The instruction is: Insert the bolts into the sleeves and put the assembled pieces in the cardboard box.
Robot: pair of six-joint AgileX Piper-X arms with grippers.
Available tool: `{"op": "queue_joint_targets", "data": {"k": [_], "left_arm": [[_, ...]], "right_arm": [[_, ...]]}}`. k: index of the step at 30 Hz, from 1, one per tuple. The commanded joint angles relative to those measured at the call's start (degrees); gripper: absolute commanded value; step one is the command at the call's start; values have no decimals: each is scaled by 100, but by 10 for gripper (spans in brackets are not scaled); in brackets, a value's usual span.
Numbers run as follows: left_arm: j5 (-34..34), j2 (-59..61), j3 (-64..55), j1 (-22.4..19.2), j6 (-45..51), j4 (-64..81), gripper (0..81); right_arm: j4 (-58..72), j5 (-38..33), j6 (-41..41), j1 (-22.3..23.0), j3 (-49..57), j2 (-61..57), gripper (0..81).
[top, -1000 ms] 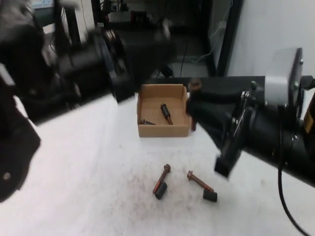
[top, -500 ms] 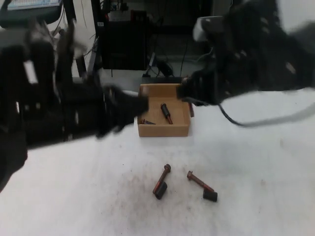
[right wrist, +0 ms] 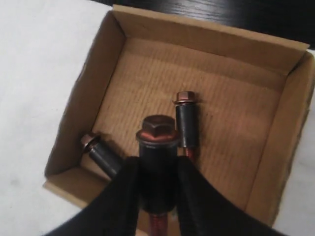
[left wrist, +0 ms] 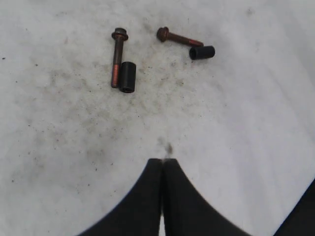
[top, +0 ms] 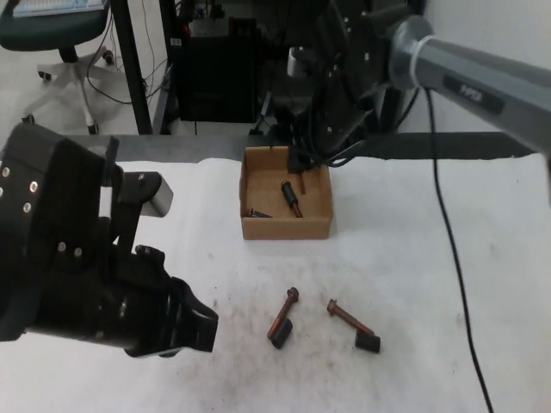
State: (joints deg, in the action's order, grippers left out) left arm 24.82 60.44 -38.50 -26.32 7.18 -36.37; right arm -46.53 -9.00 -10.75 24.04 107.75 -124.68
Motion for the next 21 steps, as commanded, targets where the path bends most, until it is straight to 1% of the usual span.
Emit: {"op": "queue_joint_targets", "data": {"k": [1, 5, 6, 8, 12, 13, 14, 16, 18, 20, 21], "left_arm": [[-76, -31, -36, 16, -77, -71, 3], [-76, -31, -36, 16, -77, -71, 3], [-76, -31, -36, 16, -77, -71, 3], [-49, -31, -36, 16, -77, -70, 3], [-30, -31, -36, 16, -77, -70, 3], [-30, -31, -36, 16, -77, -70, 3], [-30, -31, -36, 16, -77, -70, 3], [-30, -31, -36, 16, -77, -70, 3], [38, -31, -36, 16, -77, -70, 3], [152, -31, -36, 16, -77, -70, 3], [195, -31, -36, 16, -77, -70, 3]], "right_arm": [[-170, 10, -43, -20, 432, -336, 8], [-159, -14, 48, -20, 581, -480, 0], [-113, -91, 102, -20, 589, -489, 21], [-15, -196, 248, -20, 586, -487, 97], [229, -203, 263, -20, 586, -487, 351], [292, -139, 263, -20, 586, -487, 397], [347, -4, 263, -20, 586, -487, 416], [323, 238, 263, -20, 622, -487, 398], [194, 307, 310, -20, 702, -487, 335], [-120, 307, 308, -20, 821, -459, 207], [-375, 307, 272, -20, 889, -421, 104]]}}
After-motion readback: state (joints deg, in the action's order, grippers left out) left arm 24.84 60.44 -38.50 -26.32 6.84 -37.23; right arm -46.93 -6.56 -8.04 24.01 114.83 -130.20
